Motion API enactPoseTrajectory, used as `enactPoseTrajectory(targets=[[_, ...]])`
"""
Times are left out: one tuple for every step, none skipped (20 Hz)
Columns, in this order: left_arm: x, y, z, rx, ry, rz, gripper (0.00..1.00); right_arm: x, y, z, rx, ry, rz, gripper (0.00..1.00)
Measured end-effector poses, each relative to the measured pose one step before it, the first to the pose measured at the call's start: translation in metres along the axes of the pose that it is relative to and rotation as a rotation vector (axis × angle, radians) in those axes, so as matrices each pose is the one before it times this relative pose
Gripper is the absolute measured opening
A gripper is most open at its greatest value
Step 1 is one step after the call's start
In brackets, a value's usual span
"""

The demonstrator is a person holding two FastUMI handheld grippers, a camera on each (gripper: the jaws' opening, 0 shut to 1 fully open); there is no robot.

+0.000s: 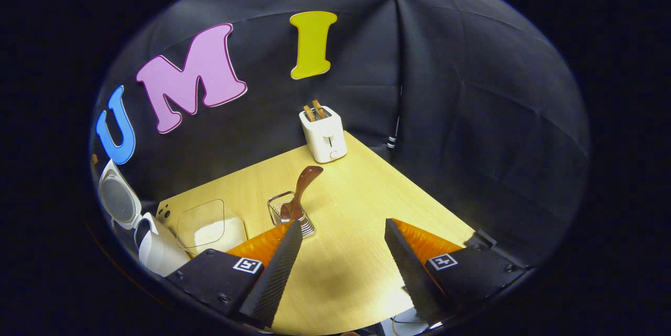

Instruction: Close the left gripper, press the button to open the rice cooker; take a wooden spoon from the chopstick holder with the right hand, scoop a spoonful of rice and pour it into the rice cooker, then put the wooden spoon back into the chopstick holder.

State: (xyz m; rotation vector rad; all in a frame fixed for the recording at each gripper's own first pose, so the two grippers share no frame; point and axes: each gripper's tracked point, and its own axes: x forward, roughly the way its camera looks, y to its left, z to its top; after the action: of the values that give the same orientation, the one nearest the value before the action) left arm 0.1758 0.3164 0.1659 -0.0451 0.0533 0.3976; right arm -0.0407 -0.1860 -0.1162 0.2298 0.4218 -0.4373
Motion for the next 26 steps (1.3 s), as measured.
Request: enactPoseTrajectory(targets=[[0.01040, 0.00145, -0.00895, -0.02189, 0.03655, -0.00805, 0.95, -0.00452, 0.00222, -0.00430, 0.01288, 0.00235, -0.00290, 0.98], [0.00978, 0.00191, -0.00957, -0.00743, 0.03181, -0.00222, 0.95, -0.00403, 0.00315, -0.00800, 0.01086, 0.00870, -0.00121, 0.98], [0.00590, 0.00170, -0.00680, 0.00271, 0.02376, 0.00139, 0.95, -0.00145, 0.00334, -0.00574, 0.00028, 0.00838, 0.00311, 0.98], [0.00545, 0.00116, -0.00841, 0.01050, 0.02967, 0.00086, 0.95, -0.00049, 0.00377, -0.00802, -0.00535, 0.01246, 0.00180, 0.99], [0.00321, 0.00160, -0.00627, 0.00087, 0.02839, -0.00029, 0.95, 0.00118, 0.00352, -0.00686, -0.00674, 0.01101, 0.00511, 0.98], [0.00092, -0.00473, -0.00307, -0.01981, 0.01896, -0.00658, 0.95, -0.00041, 0.00496, -0.00626, -0.00625, 0.01299, 0.00868, 0.98], [-0.00164, -0.00096, 0.00138, -0.00524, 0.00011, 0.01685, 0.95, -0.00128, 0.00473, -0.00556, -0.00256, 0.01096, 0.01239, 0.99], [0.00112, 0.00315, -0.00471, -0.00277, 0.00524, 0.01232, 0.98, -0.00063, 0.00551, -0.00207, -0.00135, -0.00011, 0.01078, 0.99], [-0.00270, -0.00199, -0.00488, -0.00016, 0.02090, 0.01212, 0.96, 0.00035, 0.00461, -0.00014, -0.00491, -0.00161, 0.01044, 0.99], [-0.00507, -0.00380, -0.00275, -0.00378, 0.00954, -0.00331, 0.98, 0.00113, 0.00404, -0.00067, -0.00545, 0.00101, 0.01160, 0.99], [-0.00524, -0.00439, -0.00560, -0.01109, 0.02544, -0.01012, 0.99, 0.00119, 0.00387, -0.00130, -0.00369, 0.00210, 0.01590, 0.99], [-0.00580, -0.00275, -0.00579, -0.00552, 0.01657, -0.00505, 0.98, 0.00288, 0.00464, -0.00045, -0.00396, 0.00090, 0.01623, 0.99], [-0.00687, -0.00350, -0.00611, -0.01050, 0.01816, -0.00465, 0.98, 0.00317, 0.00307, 0.00019, -0.00411, 0.00241, 0.01237, 0.99], [-0.00657, -0.00345, -0.00807, -0.00669, 0.01426, -0.00370, 0.98, 0.00272, 0.00161, -0.00170, -0.00330, 0.00316, 0.01128, 0.99], [-0.00706, -0.00310, -0.00905, -0.00766, 0.01442, -0.00254, 0.98, 0.00378, 0.00233, -0.00109, -0.00040, 0.00507, 0.01142, 0.99], [-0.00605, -0.00531, -0.00934, -0.00746, 0.01898, -0.00640, 0.98, 0.00383, 0.00228, -0.00281, 0.00066, 0.01004, 0.01110, 0.99], [-0.00872, -0.00614, -0.01368, -0.00476, 0.02347, -0.00549, 0.98, 0.00448, 0.00218, -0.00143, 0.00541, 0.00723, 0.01167, 0.99], [-0.00568, -0.00312, -0.01414, -0.00304, 0.02135, 0.00251, 0.98, 0.00441, 0.00255, -0.00177, 0.00747, 0.00784, 0.01341, 0.99], [-0.00597, -0.00355, -0.01351, 0.00167, 0.01682, 0.00676, 0.98, 0.00511, 0.00361, -0.00224, 0.00195, 0.01182, 0.01443, 0.99], [-0.00506, -0.00208, -0.01441, 0.00287, 0.01405, 0.00624, 0.98, 0.00439, 0.00233, -0.00239, -0.02405, 0.00740, 0.01184, 0.99], [-0.00310, -0.00305, -0.01391, 0.00527, 0.01256, 0.00353, 0.98, 0.00470, -0.00044, -0.00199, -0.04119, 0.01049, -0.00011, 0.98], [-0.00289, -0.00440, -0.01448, 0.00500, 0.01370, 0.00367, 0.98, 0.00304, 0.00210, -0.00273, -0.03581, 0.00382, 0.00798, 0.99], [-0.00088, -0.00223, -0.01472, 0.00099, 0.01450, 0.00332, 0.98, 0.00299, 0.00327, 0.00010, -0.01769, 0.00077, 0.01463, 0.99], [-0.00069, -0.00223, -0.01282, -0.00664, 0.01022, 0.00396, 0.98, 0.00125, 0.00323, -0.00064, -0.00394, 0.00332, 0.01942, 0.99], [-0.00010, -0.00167, -0.01114, -0.01429, 0.00194, 0.00126, 0.98, 0.00104, 0.00245, -0.00191, 0.00139, 0.00655, 0.01556, 0.99], [-0.00017, -0.00144, -0.00940, -0.00718, -0.01053, 0.00183, 0.98, 0.00091, 0.00161, -0.00213, -0.00200, 0.00889, 0.01337, 0.99]])
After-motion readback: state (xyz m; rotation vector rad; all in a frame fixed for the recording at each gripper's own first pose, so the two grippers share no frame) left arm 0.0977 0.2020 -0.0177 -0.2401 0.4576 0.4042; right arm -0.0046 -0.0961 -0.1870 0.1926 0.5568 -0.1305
